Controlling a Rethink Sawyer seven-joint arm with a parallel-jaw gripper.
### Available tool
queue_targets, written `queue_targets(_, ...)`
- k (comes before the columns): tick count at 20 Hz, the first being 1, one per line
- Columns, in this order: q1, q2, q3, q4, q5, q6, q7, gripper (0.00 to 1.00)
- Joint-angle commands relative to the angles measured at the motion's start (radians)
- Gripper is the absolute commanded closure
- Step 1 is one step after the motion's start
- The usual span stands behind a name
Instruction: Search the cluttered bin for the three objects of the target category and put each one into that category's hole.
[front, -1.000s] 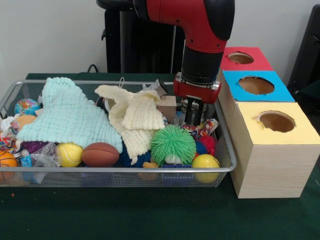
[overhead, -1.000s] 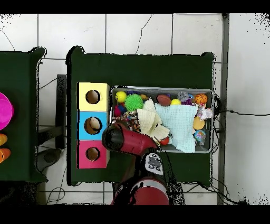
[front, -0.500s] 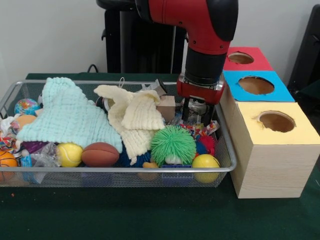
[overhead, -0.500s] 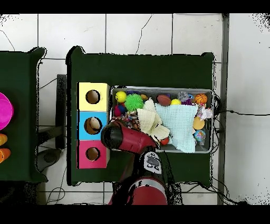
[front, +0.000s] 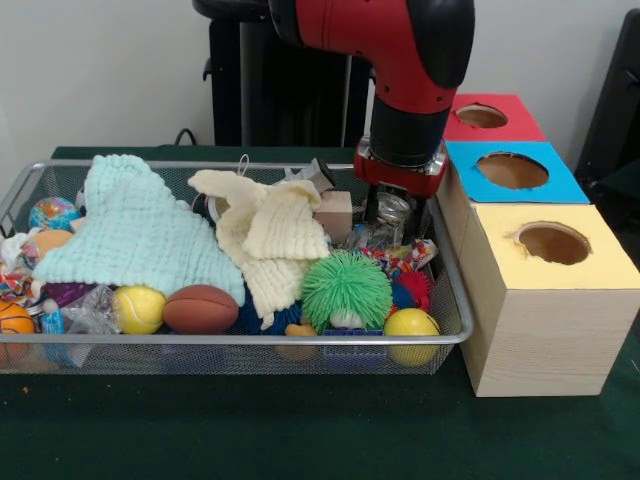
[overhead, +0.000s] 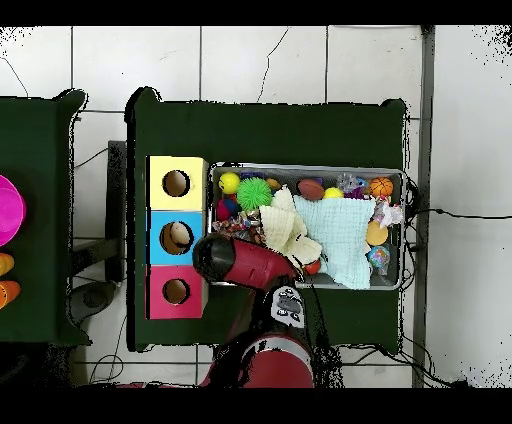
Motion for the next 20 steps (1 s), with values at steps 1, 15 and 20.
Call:
queue_targets(1, 0.028, 0.055, 0.018, -0.047, 0.013, 0.138, 0.171, 0.00)
queue_targets(15, 0.149, 0.062, -0.107, -0.019, 0.008, -0.202, 0.240, 0.00)
queue_targets(20, 0.184, 0.068, -0.133, 0.009, 0.039, -0.270, 0.259, 0.00)
